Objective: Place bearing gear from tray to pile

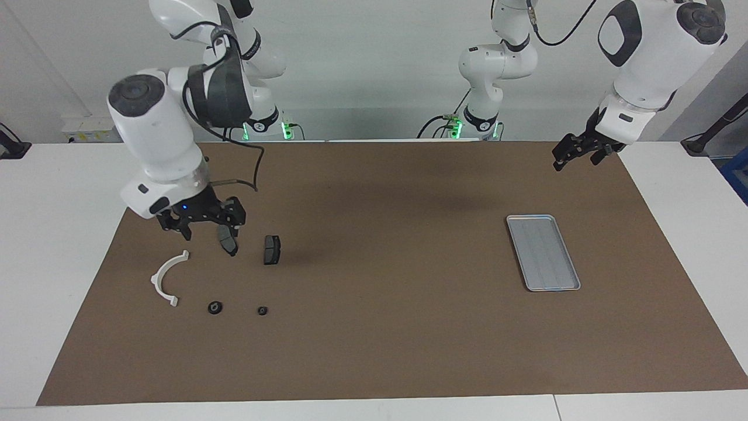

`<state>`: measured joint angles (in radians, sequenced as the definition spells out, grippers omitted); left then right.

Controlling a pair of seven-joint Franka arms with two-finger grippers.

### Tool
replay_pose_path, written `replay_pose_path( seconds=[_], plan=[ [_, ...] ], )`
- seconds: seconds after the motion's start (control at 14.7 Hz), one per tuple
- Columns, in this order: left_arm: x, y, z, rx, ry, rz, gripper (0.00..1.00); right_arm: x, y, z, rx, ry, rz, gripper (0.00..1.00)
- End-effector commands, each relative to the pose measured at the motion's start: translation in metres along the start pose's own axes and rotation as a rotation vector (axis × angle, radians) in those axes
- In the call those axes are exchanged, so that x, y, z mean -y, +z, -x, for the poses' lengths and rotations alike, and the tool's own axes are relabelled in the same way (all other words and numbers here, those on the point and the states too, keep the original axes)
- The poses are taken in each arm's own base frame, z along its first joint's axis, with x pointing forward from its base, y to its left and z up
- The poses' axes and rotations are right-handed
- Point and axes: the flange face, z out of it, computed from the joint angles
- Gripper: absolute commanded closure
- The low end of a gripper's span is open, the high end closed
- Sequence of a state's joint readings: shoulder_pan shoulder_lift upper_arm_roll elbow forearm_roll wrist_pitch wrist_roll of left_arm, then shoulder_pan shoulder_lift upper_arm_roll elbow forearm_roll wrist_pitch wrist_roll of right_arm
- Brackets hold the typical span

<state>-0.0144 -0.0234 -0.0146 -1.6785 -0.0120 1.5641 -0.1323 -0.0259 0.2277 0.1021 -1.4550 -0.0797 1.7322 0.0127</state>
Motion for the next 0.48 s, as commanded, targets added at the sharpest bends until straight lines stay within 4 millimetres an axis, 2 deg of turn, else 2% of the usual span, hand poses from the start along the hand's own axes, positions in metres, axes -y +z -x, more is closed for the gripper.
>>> replay_pose_path(
  seconds=[0.0, 0.2, 0.41],
  plan=[
    [0.001, -0.002, 0.008, -0.010, 0.005, 0.010, 0.00, -0.010, -0.042, 0.051, -0.011, -0.004, -0.006, 0.00],
    [0.001, -0.002, 0.008, -0.010, 0.005, 0.010, 0.00, -0.016, -0.077, 0.091, 0.006, 0.016, -0.007, 0.00],
    [0.001, -0.002, 0.008, -0.008, 0.005, 0.010, 0.00, -0.015, -0.095, 0.115, 0.018, 0.026, -0.026, 0.00]
  ],
)
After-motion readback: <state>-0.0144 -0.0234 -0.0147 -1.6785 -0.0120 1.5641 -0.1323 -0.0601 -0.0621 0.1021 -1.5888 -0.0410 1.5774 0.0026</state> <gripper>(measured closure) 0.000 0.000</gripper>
